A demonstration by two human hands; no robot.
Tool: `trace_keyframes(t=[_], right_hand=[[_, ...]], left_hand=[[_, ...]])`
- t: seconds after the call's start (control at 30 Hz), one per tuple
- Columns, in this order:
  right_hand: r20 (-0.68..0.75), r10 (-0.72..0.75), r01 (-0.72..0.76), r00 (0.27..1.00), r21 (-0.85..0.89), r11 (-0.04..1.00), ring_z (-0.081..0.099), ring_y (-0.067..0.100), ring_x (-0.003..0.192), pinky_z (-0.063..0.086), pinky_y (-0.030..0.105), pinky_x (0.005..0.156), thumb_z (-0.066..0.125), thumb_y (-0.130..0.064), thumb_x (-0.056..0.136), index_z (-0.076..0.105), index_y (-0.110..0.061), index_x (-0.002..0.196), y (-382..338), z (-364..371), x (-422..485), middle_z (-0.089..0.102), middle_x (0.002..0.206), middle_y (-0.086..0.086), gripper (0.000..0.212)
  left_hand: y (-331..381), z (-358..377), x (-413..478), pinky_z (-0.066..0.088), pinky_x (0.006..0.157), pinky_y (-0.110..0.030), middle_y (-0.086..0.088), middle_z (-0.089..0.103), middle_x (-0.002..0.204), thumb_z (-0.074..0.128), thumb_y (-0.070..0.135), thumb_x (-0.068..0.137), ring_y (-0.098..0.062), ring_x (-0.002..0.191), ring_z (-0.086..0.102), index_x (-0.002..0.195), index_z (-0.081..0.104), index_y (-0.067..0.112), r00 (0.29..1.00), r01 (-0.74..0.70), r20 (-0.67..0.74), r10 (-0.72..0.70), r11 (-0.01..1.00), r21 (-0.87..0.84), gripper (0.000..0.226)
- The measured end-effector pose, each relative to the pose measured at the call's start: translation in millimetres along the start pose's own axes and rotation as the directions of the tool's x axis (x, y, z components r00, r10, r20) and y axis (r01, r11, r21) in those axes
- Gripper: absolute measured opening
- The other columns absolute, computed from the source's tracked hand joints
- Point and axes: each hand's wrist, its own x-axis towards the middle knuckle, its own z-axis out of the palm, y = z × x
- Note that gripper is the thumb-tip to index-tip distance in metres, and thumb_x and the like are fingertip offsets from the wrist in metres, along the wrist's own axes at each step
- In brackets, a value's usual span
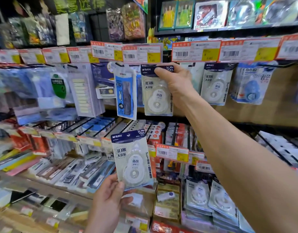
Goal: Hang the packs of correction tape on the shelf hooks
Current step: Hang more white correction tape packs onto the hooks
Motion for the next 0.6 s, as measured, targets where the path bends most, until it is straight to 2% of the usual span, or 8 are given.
trace_keyframes(t=[0.13, 0.2, 0.37, 0.5, 0.6], right_hand=[[0.010, -0.059, 0.058, 0.998, 0.053, 0.997, 0.076, 0.022, 0.091, 0.058, 0.049, 0.097, 0.079, -0.002, 0.083, 0.076, -0.019, 0.089, 0.2, 17.9, 10.5, 0.080, 0.093, 0.005, 0.018], [0.037, -0.076, 0.074, 0.996, 0.058, 0.996, 0.076, 0.020, 0.091, 0.058, 0.044, 0.097, 0.077, -0.002, 0.085, 0.076, -0.018, 0.094, 2.0, 25.0, 10.4, 0.080, 0.095, 0.004, 0.018], [0.025, -0.082, 0.080, 0.996, 0.064, 0.995, 0.075, 0.021, 0.102, 0.055, 0.045, 0.102, 0.078, -0.011, 0.087, 0.077, -0.021, 0.094, 3.7, 32.3, 14.2, 0.080, 0.099, 0.000, 0.013], [0.003, -0.077, 0.077, 0.997, 0.035, 0.996, 0.075, 0.017, 0.102, 0.054, 0.044, 0.103, 0.081, -0.022, 0.085, 0.078, -0.023, 0.093, 5.3, 33.1, 18.8, 0.081, 0.098, -0.004, 0.008], [0.007, -0.078, 0.078, 0.997, 0.000, 0.997, 0.074, 0.019, 0.103, 0.054, 0.047, 0.103, 0.079, -0.028, 0.084, 0.078, -0.020, 0.097, 5.4, 33.3, 19.3, 0.080, 0.099, -0.003, 0.015]], left_hand=[[-0.8, 2.8, 6.0, 0.057, 0.053, -0.029, -0.006, 0.074, 0.085, 0.052, -0.002, 0.096, -0.025, 0.078, 0.070, 0.104, 0.064, 0.015, 1.000, -0.015, -0.001, 0.015, 1.000, 0.009, 0.022], [0.0, 2.7, 6.7, 0.058, 0.054, -0.029, -0.004, 0.075, 0.084, 0.053, -0.001, 0.096, -0.019, 0.072, 0.072, 0.104, 0.064, 0.017, 1.000, -0.014, 0.009, 0.014, 1.000, 0.004, 0.022], [-0.9, 1.0, 9.5, 0.057, 0.056, -0.031, -0.003, 0.075, 0.083, 0.053, -0.001, 0.095, -0.017, 0.071, 0.073, 0.109, 0.063, 0.012, 1.000, 0.000, 0.017, 0.000, 1.000, 0.012, 0.021], [0.2, 0.8, 10.5, 0.057, 0.055, -0.030, -0.003, 0.075, 0.083, 0.053, -0.002, 0.095, -0.017, 0.070, 0.073, 0.107, 0.063, 0.012, 1.000, 0.003, 0.012, -0.003, 1.000, 0.008, 0.021], [2.0, 3.7, 10.8, 0.057, 0.053, -0.028, -0.010, 0.074, 0.087, 0.053, -0.002, 0.094, -0.023, 0.071, 0.074, 0.108, 0.063, 0.011, 1.000, 0.011, 0.007, -0.011, 1.000, -0.010, 0.021]])
